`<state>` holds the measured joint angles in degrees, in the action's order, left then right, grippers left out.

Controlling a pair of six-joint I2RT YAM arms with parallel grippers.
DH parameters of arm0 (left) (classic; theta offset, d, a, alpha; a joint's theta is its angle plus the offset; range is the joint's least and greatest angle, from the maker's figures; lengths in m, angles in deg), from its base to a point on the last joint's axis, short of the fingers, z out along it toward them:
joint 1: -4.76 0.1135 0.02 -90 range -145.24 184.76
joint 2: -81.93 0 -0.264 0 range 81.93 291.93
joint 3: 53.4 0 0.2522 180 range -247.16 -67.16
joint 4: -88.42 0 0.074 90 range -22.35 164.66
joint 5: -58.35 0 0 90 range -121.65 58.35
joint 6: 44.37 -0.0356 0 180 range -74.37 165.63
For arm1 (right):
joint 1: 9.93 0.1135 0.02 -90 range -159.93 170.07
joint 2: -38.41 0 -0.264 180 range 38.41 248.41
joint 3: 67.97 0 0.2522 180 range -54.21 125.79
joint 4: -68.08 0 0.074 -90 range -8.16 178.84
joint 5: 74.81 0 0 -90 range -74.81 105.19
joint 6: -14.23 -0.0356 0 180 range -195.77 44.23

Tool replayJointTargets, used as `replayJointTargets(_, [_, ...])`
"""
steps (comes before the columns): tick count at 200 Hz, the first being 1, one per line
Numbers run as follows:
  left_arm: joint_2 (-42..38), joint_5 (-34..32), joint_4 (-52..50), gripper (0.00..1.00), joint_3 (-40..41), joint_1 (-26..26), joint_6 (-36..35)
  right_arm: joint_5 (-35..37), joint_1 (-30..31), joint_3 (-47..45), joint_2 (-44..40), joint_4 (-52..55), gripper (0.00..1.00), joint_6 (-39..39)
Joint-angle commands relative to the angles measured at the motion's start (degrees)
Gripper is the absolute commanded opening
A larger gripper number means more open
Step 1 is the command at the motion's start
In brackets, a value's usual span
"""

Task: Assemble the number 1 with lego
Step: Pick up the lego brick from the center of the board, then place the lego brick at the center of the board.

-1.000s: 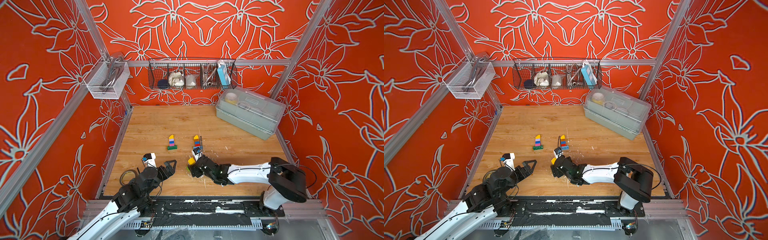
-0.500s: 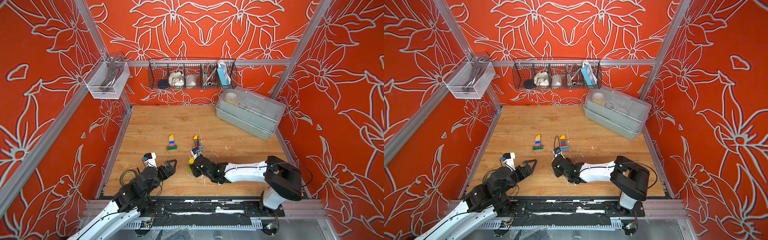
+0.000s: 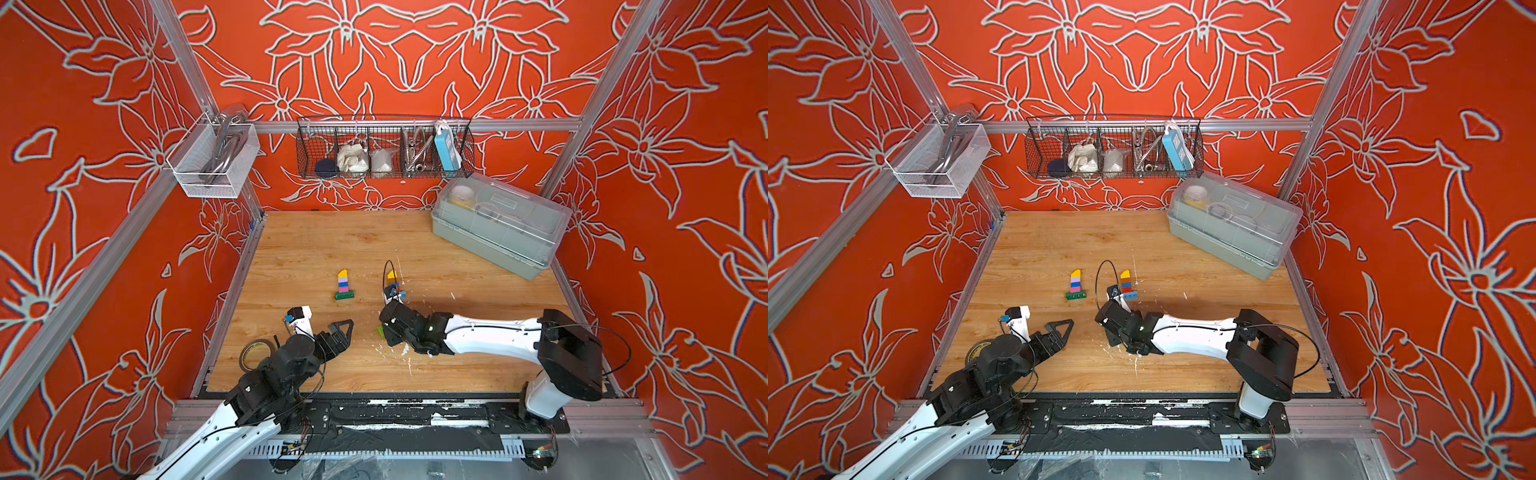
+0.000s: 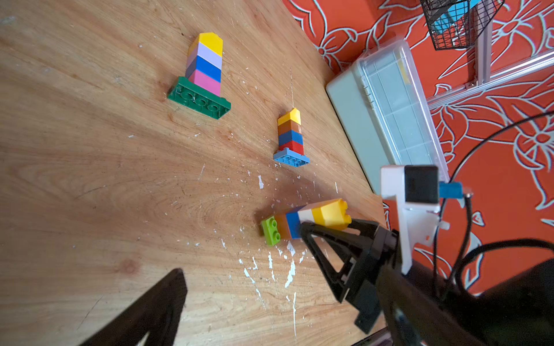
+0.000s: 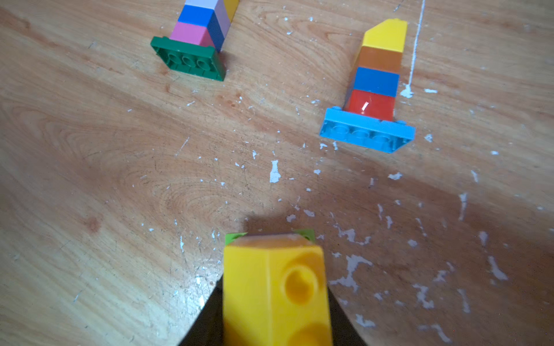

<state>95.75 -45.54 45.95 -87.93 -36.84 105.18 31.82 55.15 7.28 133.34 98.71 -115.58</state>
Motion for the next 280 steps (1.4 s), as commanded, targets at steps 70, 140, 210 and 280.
replayJointTargets(70, [-1.3, 1.0, 1.6, 0.99, 1.0, 0.5, -1.0, -13.1, -24.0, 12.9, -7.5, 39.0, 0.2, 6.1])
replayJointTargets(140, [-1.0, 2.0, 2.3, 0.99, 1.1, 0.7, -1.5, -20.0, -31.3, 33.7, 15.0, 53.5, 0.2, 18.6])
replayJointTargets(210, [-0.5, 2.6, 3.3, 0.99, 1.2, 0.9, -2.1, -23.5, -34.4, 46.9, 27.1, 59.5, 0.18, 22.9])
replayJointTargets(280, [0.3, 3.2, 4.4, 0.99, 1.2, 1.2, -2.7, -23.9, -35.7, 55.9, 35.7, 64.4, 0.18, 23.7])
